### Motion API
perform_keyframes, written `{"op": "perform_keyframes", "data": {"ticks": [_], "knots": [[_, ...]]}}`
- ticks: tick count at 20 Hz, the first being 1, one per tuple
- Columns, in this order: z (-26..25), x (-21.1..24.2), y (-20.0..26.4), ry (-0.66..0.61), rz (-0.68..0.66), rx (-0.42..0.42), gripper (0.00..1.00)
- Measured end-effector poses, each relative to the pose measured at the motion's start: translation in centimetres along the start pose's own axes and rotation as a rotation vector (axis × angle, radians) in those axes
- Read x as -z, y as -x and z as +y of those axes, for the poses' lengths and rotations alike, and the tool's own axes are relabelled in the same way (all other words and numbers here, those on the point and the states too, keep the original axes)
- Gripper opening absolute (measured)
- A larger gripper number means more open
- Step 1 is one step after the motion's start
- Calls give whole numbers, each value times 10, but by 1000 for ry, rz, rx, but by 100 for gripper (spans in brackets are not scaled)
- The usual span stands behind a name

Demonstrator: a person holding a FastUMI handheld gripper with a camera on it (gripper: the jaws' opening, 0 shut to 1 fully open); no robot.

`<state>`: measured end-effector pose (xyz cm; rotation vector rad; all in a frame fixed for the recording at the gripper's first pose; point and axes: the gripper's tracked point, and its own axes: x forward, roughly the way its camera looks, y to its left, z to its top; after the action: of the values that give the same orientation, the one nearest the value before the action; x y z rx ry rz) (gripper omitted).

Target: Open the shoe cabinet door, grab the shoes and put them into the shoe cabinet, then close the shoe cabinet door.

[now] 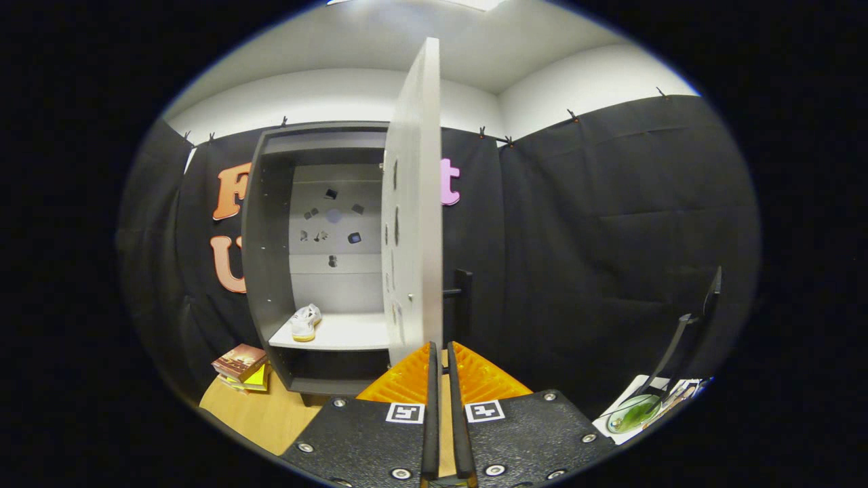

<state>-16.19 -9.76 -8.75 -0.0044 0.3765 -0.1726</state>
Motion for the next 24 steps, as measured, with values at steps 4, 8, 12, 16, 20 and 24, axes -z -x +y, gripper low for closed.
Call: {"op": "perform_keyframes", "data": {"ticks": [4, 8, 12, 16, 20, 24], "knots": [[47, 12, 1, -23, -12, -123, 11], [87, 44, -2, -29, 60, -229, 14], [118, 83, -9, 36, 115, -313, 20], [139, 141, -23, 78, 231, -350, 34], [164, 220, -22, 35, 443, -449, 52], [167, 296, -27, 53, 626, -467, 58]]}}
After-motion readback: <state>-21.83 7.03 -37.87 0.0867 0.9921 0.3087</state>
